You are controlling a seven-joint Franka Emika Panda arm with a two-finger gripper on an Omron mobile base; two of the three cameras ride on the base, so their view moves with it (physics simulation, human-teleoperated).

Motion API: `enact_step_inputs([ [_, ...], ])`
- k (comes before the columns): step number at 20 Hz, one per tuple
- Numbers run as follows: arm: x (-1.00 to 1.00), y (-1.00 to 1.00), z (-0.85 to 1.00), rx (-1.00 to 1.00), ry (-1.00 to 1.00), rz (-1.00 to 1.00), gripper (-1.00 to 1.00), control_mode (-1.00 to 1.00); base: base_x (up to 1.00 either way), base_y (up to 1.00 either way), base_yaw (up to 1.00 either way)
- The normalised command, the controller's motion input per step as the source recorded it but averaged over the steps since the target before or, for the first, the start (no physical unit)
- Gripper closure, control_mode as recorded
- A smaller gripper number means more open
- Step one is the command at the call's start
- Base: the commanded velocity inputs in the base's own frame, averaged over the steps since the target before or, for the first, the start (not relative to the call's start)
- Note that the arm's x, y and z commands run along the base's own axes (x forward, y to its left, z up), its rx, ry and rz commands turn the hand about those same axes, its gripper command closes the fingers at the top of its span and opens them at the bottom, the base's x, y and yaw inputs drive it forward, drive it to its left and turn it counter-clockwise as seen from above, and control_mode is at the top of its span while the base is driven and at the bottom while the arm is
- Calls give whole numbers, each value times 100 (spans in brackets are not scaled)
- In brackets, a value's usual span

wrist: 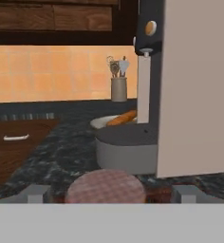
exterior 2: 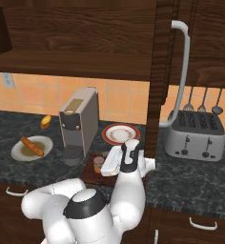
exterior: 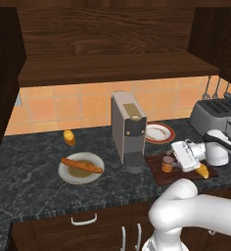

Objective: From the different types of pastries on the counter, select a croissant and place it on the cutting board. Then retrieve a jar of jam from the cabinet and place it alongside the croissant on the cutting board.

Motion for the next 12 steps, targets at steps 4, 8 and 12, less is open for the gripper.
enact_step_inputs([
  [4,-29,-2,45,-1,0,0,-100,-100,0,0,0],
  [8,-40,0,36,-4,0,0,-100,-100,0,0,0],
  [12,-37,8,26,-7,0,0,-100,-100,0,0,0],
])
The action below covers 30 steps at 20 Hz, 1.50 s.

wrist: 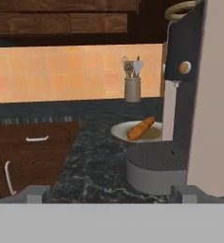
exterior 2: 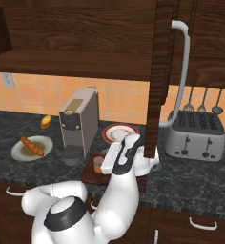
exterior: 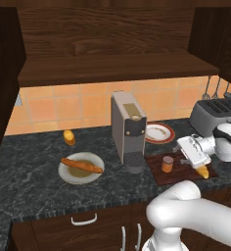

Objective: From the different types of pastries on the counter, select a croissant and place it on the cutting board. Then retrieve a jar of jam from the cabinet and place it alongside the croissant on the cutting board.

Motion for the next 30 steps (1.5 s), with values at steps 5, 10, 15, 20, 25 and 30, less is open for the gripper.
enact_step_inputs([
  [5,-32,5,2,-3,-10,0,-100,-100,0,0,0],
  [10,-38,1,14,-1,-18,0,-100,-100,0,0,0],
  [15,-32,4,23,-3,-8,-1,-100,-100,0,0,0],
  [20,-36,0,31,-3,-8,-3,-100,-100,0,0,0],
  [25,-38,0,40,-4,-11,-3,-100,-100,0,0,0],
  [30,-39,0,38,-5,-12,-2,-100,-100,0,0,0],
])
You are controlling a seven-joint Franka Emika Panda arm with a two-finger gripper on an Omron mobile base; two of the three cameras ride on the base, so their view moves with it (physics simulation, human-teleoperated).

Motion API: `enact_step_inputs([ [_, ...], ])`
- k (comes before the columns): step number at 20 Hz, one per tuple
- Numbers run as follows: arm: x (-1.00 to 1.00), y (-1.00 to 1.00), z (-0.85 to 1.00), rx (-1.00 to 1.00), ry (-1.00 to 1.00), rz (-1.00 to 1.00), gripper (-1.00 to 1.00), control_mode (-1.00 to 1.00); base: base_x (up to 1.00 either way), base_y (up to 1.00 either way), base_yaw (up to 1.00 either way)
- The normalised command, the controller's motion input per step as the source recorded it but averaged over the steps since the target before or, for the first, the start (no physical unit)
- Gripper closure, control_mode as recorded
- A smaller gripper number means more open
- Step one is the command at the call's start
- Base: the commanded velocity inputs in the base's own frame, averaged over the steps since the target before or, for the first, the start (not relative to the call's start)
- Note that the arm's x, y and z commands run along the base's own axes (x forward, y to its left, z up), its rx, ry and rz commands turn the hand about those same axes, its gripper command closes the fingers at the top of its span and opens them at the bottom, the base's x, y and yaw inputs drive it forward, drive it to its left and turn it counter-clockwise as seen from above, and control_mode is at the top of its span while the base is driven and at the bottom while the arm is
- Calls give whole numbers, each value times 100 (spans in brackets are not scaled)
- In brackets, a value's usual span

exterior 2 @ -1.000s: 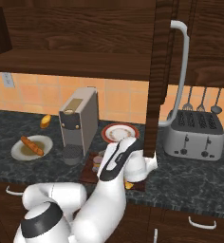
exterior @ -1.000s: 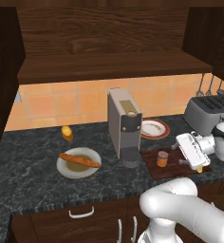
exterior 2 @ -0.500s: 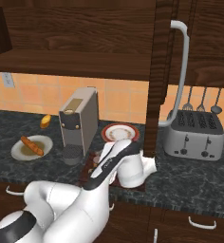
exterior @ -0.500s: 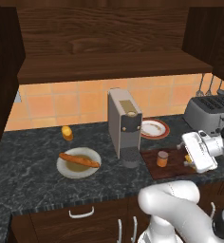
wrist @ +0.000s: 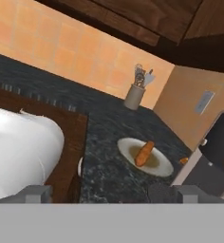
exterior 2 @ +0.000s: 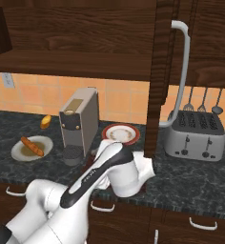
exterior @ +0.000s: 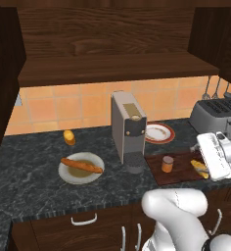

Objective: From the different types of pastries on the counter, select a croissant and place it on the cutting board. Then retrieve a jar of jam from the cabinet and place it alongside the croissant on the cutting board.

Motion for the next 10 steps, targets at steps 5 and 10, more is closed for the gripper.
enact_step_inputs([
  [5,-36,0,28,-4,-7,-2,-100,-100,0,0,0],
  [10,-36,1,27,-4,-5,-3,-100,-100,0,0,0],
])
